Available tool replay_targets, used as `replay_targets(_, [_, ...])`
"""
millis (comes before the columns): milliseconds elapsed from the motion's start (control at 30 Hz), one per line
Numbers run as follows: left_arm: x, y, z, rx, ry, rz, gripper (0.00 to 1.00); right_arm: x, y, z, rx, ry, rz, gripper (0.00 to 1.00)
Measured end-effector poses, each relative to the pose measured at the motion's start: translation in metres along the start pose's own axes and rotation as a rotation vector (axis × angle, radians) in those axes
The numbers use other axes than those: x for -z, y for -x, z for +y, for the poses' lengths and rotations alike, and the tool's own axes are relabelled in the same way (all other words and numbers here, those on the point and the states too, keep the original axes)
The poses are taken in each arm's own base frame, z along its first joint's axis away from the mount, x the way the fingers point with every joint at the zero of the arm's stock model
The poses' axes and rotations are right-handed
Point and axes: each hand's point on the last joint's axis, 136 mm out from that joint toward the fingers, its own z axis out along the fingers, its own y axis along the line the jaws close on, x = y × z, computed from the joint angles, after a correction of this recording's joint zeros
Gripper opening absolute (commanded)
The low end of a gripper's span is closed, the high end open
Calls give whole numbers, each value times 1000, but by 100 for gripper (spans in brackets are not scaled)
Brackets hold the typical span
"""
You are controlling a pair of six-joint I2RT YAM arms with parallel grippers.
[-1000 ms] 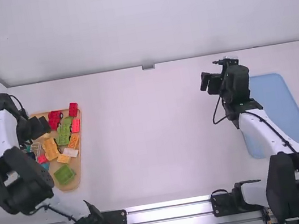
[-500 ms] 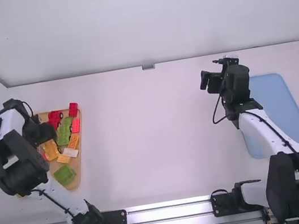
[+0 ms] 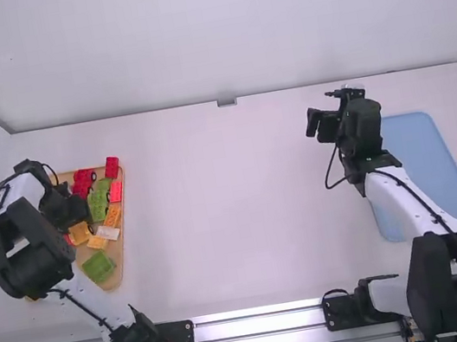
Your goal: Assemble lego blocks to make yellow taxi
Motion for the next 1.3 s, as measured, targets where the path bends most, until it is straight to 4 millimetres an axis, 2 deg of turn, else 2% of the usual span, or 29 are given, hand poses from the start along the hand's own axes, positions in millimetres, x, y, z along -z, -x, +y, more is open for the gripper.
replay_targets(167, [0,-3,4,16,21,15,77,0,0,0,3,0,0,99])
replay_targets(500, [0,-8,6,28,29,31,81,0,0,0,0,2,0,99])
replay_targets(633, [-2,-7,14,49,31,21,82,0,0,0,3,0,0,99])
replay_targets(767, [-11,-16,25,80,25,33,82,0,0,0,0,1,-2,99])
replay_targets(833, [-15,-19,24,59,-11,33,80,0,2,1,0,7,-8,99])
replay_targets(1100, [-15,-14,12,-30,-68,2,84,0,3,11,3,60,-8,99])
replay_targets(1300, [-16,-13,10,-46,-78,-2,84,0,2,13,1,73,-5,99])
